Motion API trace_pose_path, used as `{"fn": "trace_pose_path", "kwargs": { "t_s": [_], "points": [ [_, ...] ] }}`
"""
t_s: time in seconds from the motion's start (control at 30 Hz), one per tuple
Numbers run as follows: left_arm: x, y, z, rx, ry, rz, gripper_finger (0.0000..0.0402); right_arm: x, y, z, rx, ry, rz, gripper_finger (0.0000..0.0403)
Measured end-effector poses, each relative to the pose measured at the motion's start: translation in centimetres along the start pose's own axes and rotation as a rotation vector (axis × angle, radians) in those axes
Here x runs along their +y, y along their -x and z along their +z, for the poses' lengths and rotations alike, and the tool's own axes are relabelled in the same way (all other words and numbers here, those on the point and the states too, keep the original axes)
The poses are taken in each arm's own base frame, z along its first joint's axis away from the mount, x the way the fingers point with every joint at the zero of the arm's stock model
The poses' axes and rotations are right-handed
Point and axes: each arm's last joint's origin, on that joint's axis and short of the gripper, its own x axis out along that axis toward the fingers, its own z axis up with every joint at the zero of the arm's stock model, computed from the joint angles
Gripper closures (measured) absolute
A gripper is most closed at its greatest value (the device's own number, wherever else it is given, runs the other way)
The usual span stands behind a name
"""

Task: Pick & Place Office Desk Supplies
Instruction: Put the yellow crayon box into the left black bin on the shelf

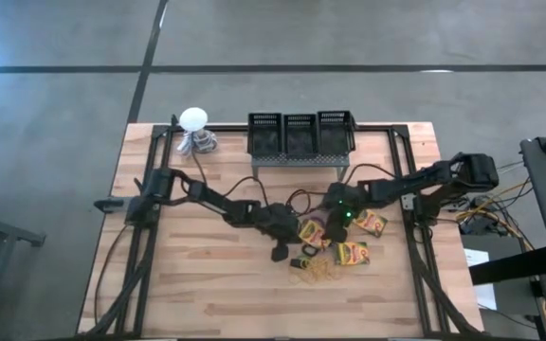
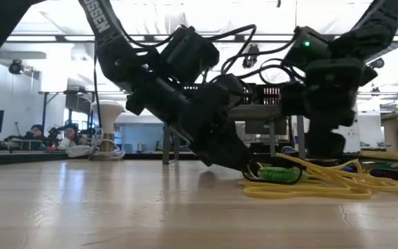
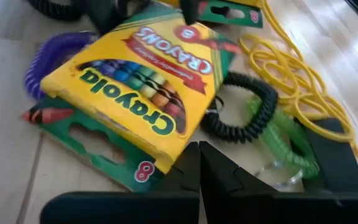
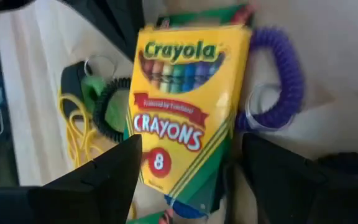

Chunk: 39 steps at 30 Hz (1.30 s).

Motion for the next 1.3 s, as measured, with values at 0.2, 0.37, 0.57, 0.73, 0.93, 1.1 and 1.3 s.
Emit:
{"fn": "trace_pose_path", "kwargs": {
  "t_s": [0.2, 0.37, 0.57, 0.73, 0.93, 1.1, 1.3],
  "points": [
    [0.0, 0.4, 0.2, -0.006, 0.013, 0.080, 0.0400, 0.2, -1.4, 1.2, -0.035, 0.035, 0.067, 0.0144],
    [0.2, 0.6, 0.0, -0.018, 0.033, 0.137, 0.0400, 0.4, -1.7, 1.7, -0.059, 0.061, 0.111, 0.0158],
    [0.2, 0.8, 0.1, -0.005, 0.037, 0.148, 0.0400, 0.9, -1.2, 1.7, -0.085, 0.082, 0.118, 0.0183],
    [0.0, 1.7, 0.4, 0.038, 0.042, 0.166, 0.0400, 1.1, -0.7, 1.5, -0.118, 0.103, 0.098, 0.0215],
    [-0.2, 2.9, 0.5, 0.052, 0.042, 0.178, 0.0400, 1.0, -0.5, 1.1, -0.155, 0.112, 0.040, 0.0287],
    [-0.4, 3.6, 0.9, 0.039, 0.037, 0.186, 0.0400, 1.2, -0.6, 0.9, -0.158, 0.132, 0.039, 0.0354],
    [-1.2, 6.5, 2.2, 0.092, 0.039, 0.207, 0.0400, 2.3, 0.0, 1.0, -0.251, 0.247, 0.026, 0.0377]
  ]
}}
